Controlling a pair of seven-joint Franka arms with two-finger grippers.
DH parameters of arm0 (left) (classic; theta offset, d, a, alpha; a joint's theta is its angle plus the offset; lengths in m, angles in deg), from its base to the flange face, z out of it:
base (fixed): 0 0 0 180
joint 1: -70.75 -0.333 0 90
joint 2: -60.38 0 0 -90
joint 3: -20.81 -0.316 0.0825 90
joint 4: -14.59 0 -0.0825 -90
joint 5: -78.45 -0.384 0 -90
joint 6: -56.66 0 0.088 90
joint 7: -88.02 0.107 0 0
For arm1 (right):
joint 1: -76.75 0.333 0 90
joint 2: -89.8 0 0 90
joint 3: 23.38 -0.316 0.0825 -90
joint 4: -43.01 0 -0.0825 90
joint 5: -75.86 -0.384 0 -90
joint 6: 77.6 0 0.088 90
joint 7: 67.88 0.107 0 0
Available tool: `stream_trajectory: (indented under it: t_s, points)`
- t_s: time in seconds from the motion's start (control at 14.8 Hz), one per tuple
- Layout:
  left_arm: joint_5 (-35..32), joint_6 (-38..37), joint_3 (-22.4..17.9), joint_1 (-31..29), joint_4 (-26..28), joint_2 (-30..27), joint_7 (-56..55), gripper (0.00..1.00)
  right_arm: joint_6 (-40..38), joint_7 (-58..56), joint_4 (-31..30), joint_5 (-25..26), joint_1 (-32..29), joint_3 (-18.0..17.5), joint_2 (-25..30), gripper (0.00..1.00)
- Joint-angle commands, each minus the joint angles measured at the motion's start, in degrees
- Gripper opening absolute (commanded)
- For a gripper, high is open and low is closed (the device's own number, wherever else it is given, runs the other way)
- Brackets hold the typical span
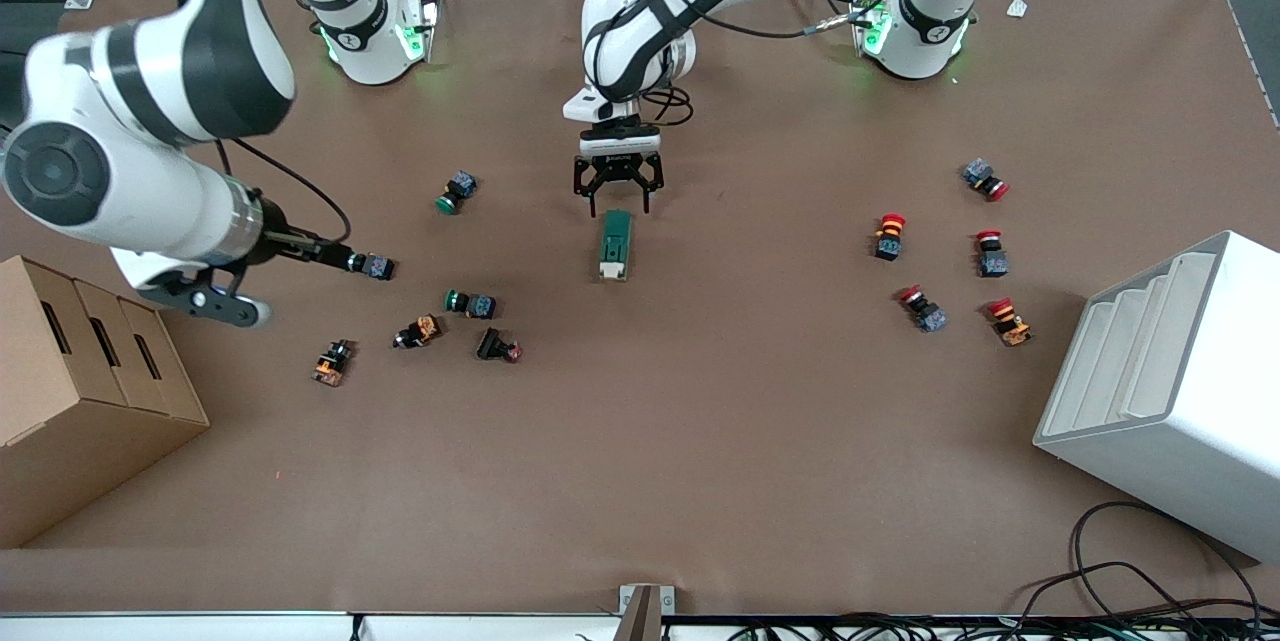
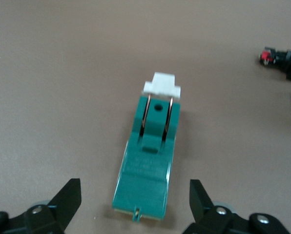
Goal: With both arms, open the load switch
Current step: 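Reach the right gripper toward the white lever while the left gripper holds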
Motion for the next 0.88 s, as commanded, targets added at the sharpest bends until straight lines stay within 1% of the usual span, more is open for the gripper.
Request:
stream_trajectory:
  t_s: [0.0,0.14,0.54,0.68,0.81]
  points:
    - [-4.44,-2.08,-0.74,2.17,-0.79,1.59,-0.75,0.97,0.85,3.12,1.14,-0.67,0.96,0.26,-2.35,1.0]
    - [-8.31,-3.22,-0.82,2.17,-0.79,2.99,-0.66,0.97,1.38,9.87,1.14,-2.95,3.06,0.35,-3.58,1.0]
    - [-9.82,-6.3,-0.82,2.7,-0.88,3.79,-0.84,0.97,7.52,37.28,1.05,-3.48,11.93,0.26,-9.38,1.0]
    - [-9.91,-6.57,-0.82,2.7,-0.97,3.79,-0.93,0.97,8.84,48.86,1.23,-3.4,14.75,0.35,-12.01,1.0]
    - [-11.22,-6.57,-0.82,2.7,-1.06,3.79,-1.62,0.97,12.26,59.86,1.32,-3.57,16.95,0.26,-14.38,1.0]
